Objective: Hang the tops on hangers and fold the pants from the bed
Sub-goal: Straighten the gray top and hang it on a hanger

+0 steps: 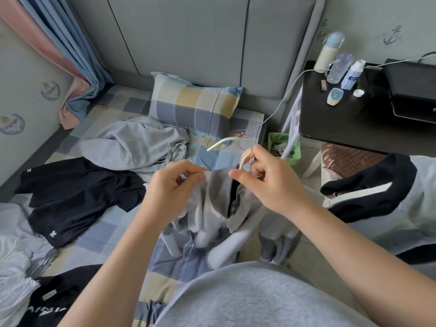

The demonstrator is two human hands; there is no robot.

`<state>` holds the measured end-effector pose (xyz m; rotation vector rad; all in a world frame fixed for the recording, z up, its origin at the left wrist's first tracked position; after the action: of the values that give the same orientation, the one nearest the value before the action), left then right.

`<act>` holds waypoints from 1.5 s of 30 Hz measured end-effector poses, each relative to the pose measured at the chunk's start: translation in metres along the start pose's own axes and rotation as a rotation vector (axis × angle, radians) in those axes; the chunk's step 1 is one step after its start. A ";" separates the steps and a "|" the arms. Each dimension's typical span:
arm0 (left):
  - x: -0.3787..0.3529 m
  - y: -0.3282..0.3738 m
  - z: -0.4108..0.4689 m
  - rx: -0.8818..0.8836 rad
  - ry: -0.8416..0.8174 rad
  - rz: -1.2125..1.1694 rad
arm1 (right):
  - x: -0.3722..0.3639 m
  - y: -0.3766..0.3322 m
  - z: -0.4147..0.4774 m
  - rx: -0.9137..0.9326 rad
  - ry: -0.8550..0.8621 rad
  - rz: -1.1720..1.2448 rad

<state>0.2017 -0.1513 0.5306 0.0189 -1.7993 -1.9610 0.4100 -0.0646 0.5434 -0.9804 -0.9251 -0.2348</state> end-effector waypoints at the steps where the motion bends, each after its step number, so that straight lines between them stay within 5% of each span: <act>1: 0.005 -0.002 0.001 0.004 0.035 0.014 | 0.002 0.003 0.000 -0.015 0.003 0.015; 10: 0.044 -0.003 0.011 -0.047 0.311 0.002 | 0.014 0.014 0.002 0.042 -0.138 -0.110; 21: 0.035 -0.004 0.011 -0.109 0.062 -0.008 | 0.016 0.017 0.005 -0.066 -0.233 -0.006; 25: 0.032 -0.034 0.007 0.114 -0.034 -0.010 | 0.019 0.016 0.004 -0.081 -0.142 0.078; 28: 0.027 -0.061 0.000 0.318 0.065 0.111 | 0.022 0.020 0.001 -0.095 -0.101 0.066; 34: 0.038 -0.057 -0.001 0.100 0.433 0.157 | 0.028 0.036 -0.005 -0.101 -0.320 -0.029; 38: 0.044 -0.038 0.004 -0.020 0.372 0.042 | 0.019 0.036 -0.009 -0.140 -0.496 -0.173; 41: 0.044 -0.027 0.008 -0.080 0.291 -0.014 | 0.016 0.031 -0.010 -0.115 -0.394 -0.165; 45: 0.052 -0.030 0.018 0.056 0.318 -0.025 | 0.020 0.021 -0.014 -0.013 -0.246 -0.084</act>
<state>0.1393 -0.1515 0.5203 0.3527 -1.6494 -1.8044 0.4422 -0.0596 0.5426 -0.9980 -1.1929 -0.1939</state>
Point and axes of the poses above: each hand's wrist, its own z-axis towards the middle knuckle, its own x-axis out of the back of the hand, y = z × x, the point moved 1 cm from there along z, towards the middle knuckle, and after that the axes turned 13 degrees about -z, right-handed, at the moved point
